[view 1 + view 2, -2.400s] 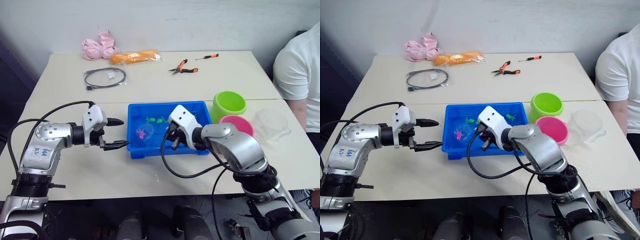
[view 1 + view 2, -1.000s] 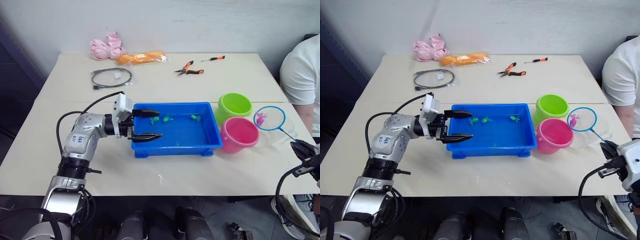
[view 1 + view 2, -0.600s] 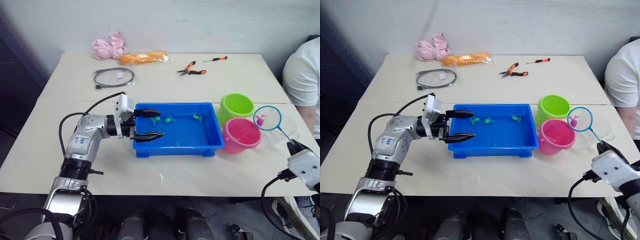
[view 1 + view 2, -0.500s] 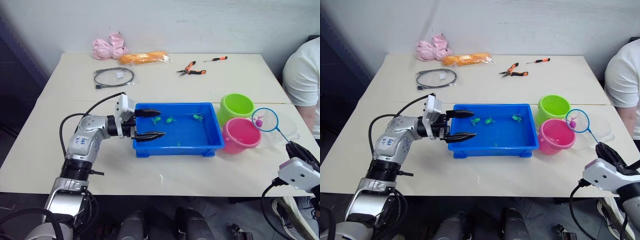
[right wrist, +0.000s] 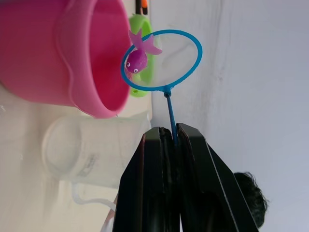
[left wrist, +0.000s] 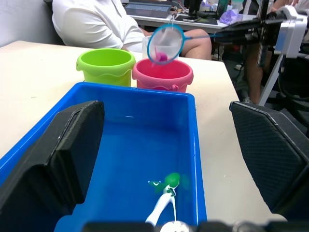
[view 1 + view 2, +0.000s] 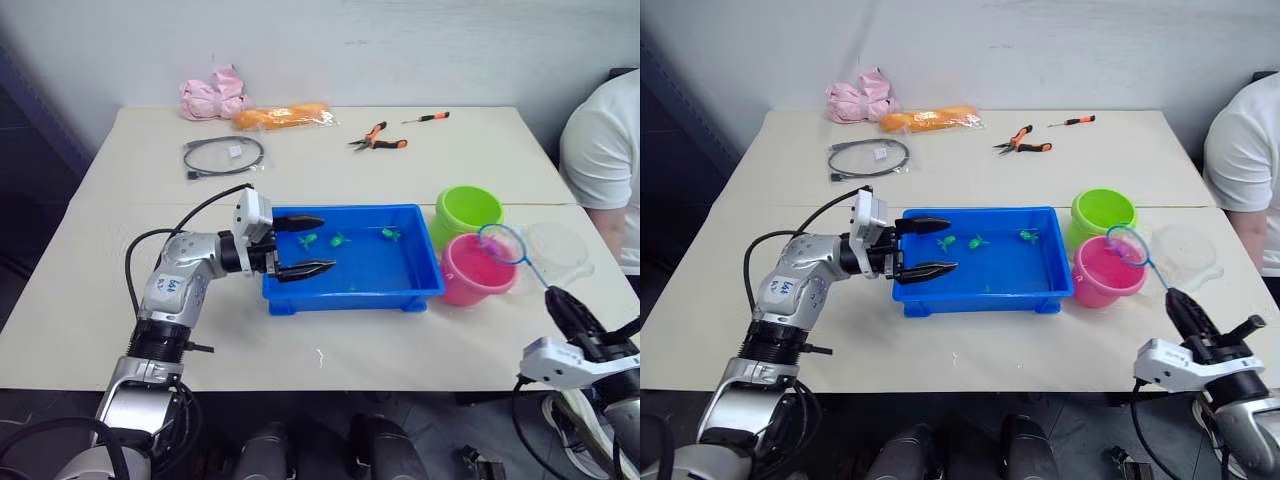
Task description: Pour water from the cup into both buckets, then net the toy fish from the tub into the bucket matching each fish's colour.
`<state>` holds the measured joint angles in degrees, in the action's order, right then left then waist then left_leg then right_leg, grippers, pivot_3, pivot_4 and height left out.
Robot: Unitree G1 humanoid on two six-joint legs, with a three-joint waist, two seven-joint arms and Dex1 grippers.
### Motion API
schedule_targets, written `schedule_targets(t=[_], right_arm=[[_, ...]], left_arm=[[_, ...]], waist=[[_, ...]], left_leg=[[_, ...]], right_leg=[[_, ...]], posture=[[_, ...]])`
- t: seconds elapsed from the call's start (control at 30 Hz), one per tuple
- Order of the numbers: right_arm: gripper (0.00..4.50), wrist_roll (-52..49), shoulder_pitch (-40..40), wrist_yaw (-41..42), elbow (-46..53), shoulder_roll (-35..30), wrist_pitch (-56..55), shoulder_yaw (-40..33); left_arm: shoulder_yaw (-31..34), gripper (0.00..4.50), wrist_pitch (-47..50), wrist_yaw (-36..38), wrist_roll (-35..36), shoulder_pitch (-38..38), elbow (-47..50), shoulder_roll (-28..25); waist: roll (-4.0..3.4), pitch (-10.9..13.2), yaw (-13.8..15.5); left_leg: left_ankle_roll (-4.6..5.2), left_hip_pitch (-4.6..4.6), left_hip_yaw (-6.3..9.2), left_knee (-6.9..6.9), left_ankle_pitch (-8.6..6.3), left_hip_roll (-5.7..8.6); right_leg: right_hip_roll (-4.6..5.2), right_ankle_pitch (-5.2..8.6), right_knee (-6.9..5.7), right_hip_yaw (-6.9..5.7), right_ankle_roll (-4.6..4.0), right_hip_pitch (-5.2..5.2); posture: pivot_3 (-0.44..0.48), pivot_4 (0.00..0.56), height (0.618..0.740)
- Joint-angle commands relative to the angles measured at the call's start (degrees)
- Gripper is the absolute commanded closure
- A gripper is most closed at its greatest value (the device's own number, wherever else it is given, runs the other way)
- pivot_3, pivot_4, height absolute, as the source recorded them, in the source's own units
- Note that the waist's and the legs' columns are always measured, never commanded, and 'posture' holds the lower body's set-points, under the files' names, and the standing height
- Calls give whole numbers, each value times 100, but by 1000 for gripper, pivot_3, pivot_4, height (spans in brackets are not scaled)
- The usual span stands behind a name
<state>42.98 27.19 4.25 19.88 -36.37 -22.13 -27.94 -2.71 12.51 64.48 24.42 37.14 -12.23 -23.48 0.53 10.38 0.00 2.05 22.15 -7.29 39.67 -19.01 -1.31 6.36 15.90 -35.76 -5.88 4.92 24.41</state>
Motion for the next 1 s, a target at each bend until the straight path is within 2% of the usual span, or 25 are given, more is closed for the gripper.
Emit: schedule_targets(t=[0.03, 0.2, 0.3, 0.37, 0.43, 0.53, 0.63, 0.77, 0.9, 1.0], right_arm=[[4500, 130, 42, -221, 63, 19, 113, -168], [4500, -14, -50, -328, 60, -17, 157, -232], [4500, -701, -181, -108, 115, 60, 216, -253], [4500, -2506, -427, 748, 485, 33, 576, -83], [4500, -3681, -575, 1478, 758, -120, 939, -29], [4500, -5726, -1429, 2031, 1291, -469, 2408, -374], [4500, -6798, -1644, 2627, 1781, -916, 3356, -274], [4500, -9002, -2389, 1797, 2368, -1141, 5578, 347], [4500, -11456, -3209, 7, 2136, -1097, 7140, 1089], [4500, -12042, -3646, -599, 1982, -1185, 7659, 1496]], left_arm=[[55, 58, -34, 26, 31, -23, 34, 27], [41, 58, -69, 36, -4, -17, 13, 29], [34, 58, -84, 39, -11, -38, 28, 32], [58, 58, -112, 31, -24, -43, 31, 3], [93, 58, -122, 31, -18, -56, 37, -36], [233, 58, -142, 162, -8, -130, -37, -301], [312, 58, -183, 270, 25, -154, -151, -483], [418, 58, -266, 341, -20, -74, -340, -668], [591, 58, -441, 238, -49, -11, -577, -766], [629, 58, -464, 291, -63, -87, -563, -885]], waist=[[0, 0, -2], [0, 0, -5], [0, 0, -6], [0, 0, -5], [0, 0, -12], [0, 0, -48], [-2, -1, -7], [0, 0, 73], [0, 0, 80], [0, 0, 82]], left_leg=[[0, 0, 0, 0, 0, 0], [-1, 0, 1, 0, 1, -1], [0, -1, 1, 0, 2, -1], [0, -3, 2, 0, 2, -1], [0, -5, 4, 0, 3, -4], [2, -7, 5, 4, 3, -5], [7, -10, 10, 8, 1, -9], [-2, 3, 41, 8, 2, -20], [4, 7, 39, 21, -1, -18], [4, 10, 39, 23, -2, -19]], right_leg=[[0, 0, 0, 0, 0, 0], [-1, 1, -1, 0, -1, 0], [-1, 1, -4, 0, -1, 0], [-1, 1, -5, 0, -1, -1], [-3, 1, -4, -1, -2, -4], [-2, 0, -7, -2, -2, -7], [17, 1, -13, -3, -5, -7], [17, 10, -10, -22, -21, -10], [30, 8, -12, -23, -22, -10], [36, 7, -9, -29, -24, -8]], posture=[[0, 150, 740], [0, 150, 740], [0, 150, 740], [0, 150, 740], [0, 150, 740], [0, 150, 740], [0, 150, 740], [0, 150, 740], [0, 150, 740], [0, 150, 740]])
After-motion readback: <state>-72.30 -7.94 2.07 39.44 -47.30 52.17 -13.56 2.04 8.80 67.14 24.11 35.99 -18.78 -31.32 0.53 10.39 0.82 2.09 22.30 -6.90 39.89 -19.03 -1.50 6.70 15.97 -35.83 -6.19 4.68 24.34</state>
